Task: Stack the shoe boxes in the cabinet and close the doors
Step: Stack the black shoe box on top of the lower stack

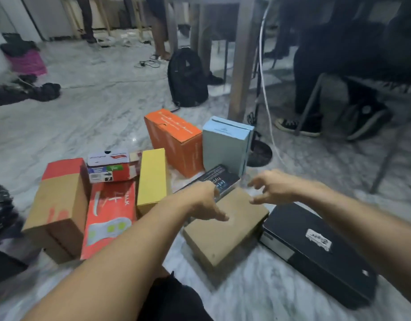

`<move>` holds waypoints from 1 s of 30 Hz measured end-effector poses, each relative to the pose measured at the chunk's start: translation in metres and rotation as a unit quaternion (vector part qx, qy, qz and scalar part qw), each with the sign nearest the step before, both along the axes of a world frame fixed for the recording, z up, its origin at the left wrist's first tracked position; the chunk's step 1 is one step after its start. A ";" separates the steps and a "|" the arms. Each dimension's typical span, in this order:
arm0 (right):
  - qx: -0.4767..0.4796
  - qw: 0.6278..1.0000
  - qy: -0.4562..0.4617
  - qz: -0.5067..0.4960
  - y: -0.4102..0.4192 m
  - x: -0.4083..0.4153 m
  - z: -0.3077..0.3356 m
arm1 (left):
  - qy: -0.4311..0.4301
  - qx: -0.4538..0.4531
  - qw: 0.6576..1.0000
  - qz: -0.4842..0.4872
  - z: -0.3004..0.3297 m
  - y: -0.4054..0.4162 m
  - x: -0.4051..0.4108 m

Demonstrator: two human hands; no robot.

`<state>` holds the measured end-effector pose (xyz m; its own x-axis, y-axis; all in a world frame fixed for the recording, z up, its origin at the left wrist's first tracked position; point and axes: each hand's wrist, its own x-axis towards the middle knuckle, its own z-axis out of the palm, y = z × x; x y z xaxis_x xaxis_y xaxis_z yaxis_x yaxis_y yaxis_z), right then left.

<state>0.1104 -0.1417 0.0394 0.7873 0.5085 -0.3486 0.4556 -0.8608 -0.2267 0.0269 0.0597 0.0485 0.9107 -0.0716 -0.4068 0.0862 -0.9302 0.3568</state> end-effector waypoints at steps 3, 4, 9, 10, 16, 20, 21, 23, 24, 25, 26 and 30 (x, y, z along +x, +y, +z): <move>0.002 0.996 0.037 -0.078 -0.050 0.003 -0.032 | 0.013 -0.014 0.999 -0.030 -0.015 -0.038 0.014; -0.009 0.994 0.046 -0.101 -0.065 0.003 -0.043 | 0.019 -0.014 0.999 -0.038 -0.021 -0.048 0.018; -0.030 0.970 0.088 -0.223 -0.134 0.000 -0.096 | 0.057 0.001 0.996 -0.072 -0.053 -0.091 0.043; -0.027 0.965 0.095 -0.241 -0.146 -0.002 -0.106 | 0.063 -0.003 0.995 -0.072 -0.060 -0.096 0.046; -0.062 0.941 0.099 -0.317 -0.182 -0.022 -0.163 | 0.112 0.005 0.992 -0.057 -0.098 -0.115 0.070; -0.045 0.893 0.086 -0.440 -0.193 -0.032 -0.192 | 0.130 -0.013 0.991 -0.029 -0.119 -0.133 0.091; -0.030 0.874 0.071 -0.480 -0.198 -0.034 -0.196 | 0.126 -0.031 0.991 -0.017 -0.125 -0.139 0.095; 0.001 0.834 0.045 -0.550 -0.209 -0.037 -0.207 | 0.126 -0.075 0.989 0.004 -0.138 -0.152 0.099; 0.017 0.816 0.041 -0.576 -0.215 -0.039 -0.213 | 0.125 -0.096 0.987 0.015 -0.146 -0.158 0.099; 0.031 0.803 0.050 -0.594 -0.221 -0.041 -0.217 | 0.127 -0.121 0.984 0.030 -0.156 -0.163 0.099; 0.046 0.790 0.070 -0.608 -0.226 -0.043 -0.222 | 0.132 -0.152 0.979 0.041 -0.164 -0.168 0.098; 0.087 0.771 0.108 -0.621 -0.233 -0.055 -0.236 | 0.154 -0.279 0.943 0.094 -0.172 -0.180 0.094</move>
<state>0.0558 -0.3743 -0.1966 0.6377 -0.5373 -0.5519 -0.7610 -0.5506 -0.3432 0.1212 -0.1207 -0.1238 0.7732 -0.2014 -0.6014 0.4112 -0.5627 0.7171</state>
